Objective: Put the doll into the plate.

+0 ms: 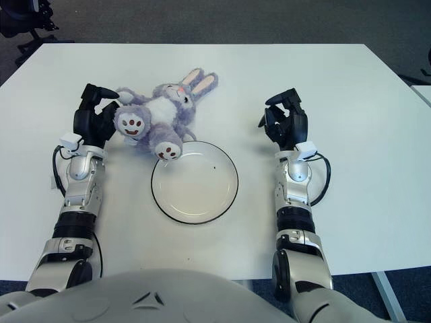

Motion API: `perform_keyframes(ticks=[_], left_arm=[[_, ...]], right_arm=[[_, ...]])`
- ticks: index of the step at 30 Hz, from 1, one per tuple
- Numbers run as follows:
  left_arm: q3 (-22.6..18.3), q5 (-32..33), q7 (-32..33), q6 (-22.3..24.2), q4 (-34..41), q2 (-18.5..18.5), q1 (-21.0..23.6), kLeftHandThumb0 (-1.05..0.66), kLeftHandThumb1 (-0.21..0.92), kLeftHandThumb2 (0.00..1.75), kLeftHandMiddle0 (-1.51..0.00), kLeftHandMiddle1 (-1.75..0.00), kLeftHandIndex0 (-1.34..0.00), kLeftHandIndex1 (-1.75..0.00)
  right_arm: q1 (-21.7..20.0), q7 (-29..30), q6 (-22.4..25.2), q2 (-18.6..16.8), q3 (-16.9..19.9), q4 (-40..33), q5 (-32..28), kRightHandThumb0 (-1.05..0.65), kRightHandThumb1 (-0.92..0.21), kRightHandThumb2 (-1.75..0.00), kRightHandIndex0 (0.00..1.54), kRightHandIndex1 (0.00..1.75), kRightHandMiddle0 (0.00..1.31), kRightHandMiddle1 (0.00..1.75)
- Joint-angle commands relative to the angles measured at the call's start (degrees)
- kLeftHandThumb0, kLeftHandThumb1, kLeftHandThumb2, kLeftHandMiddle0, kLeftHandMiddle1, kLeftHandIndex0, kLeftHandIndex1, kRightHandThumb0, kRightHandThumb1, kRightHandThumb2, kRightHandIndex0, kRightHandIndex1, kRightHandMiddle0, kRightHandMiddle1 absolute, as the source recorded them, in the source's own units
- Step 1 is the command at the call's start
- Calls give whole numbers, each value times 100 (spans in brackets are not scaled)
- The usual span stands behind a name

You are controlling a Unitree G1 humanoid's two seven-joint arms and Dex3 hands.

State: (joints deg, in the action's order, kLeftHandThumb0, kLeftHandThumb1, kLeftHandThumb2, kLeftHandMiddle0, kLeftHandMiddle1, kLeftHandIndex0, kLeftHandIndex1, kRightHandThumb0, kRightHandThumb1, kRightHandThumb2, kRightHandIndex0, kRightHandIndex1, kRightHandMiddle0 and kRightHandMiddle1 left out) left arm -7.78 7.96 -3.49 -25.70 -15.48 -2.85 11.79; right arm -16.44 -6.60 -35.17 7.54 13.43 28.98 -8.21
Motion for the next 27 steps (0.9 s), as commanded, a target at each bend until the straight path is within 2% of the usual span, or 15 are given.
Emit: perform_keyframes(ticks=[1, 17, 27], left_arm=[[20, -31, -7, 13, -440, 202, -905, -35, 92, 45, -86, -175, -27, -168], [14, 6, -36, 3, -402, 204, -923, -35, 92, 45, -86, -175, -27, -168], [-35, 351, -329, -158, -429, 276, -911, -35, 92, 45, -86, -175, -27, -168]], right_arm=[[915, 55, 83, -275, -18, 422, 0, -35, -92, -41, 88, 173, 32, 163], [901, 57, 114, -256, -22, 451, 14, -35, -92, -41, 89, 173, 32, 163], [883, 62, 119, -241, -18, 497, 30, -35, -92, -41, 90, 174, 32, 163]])
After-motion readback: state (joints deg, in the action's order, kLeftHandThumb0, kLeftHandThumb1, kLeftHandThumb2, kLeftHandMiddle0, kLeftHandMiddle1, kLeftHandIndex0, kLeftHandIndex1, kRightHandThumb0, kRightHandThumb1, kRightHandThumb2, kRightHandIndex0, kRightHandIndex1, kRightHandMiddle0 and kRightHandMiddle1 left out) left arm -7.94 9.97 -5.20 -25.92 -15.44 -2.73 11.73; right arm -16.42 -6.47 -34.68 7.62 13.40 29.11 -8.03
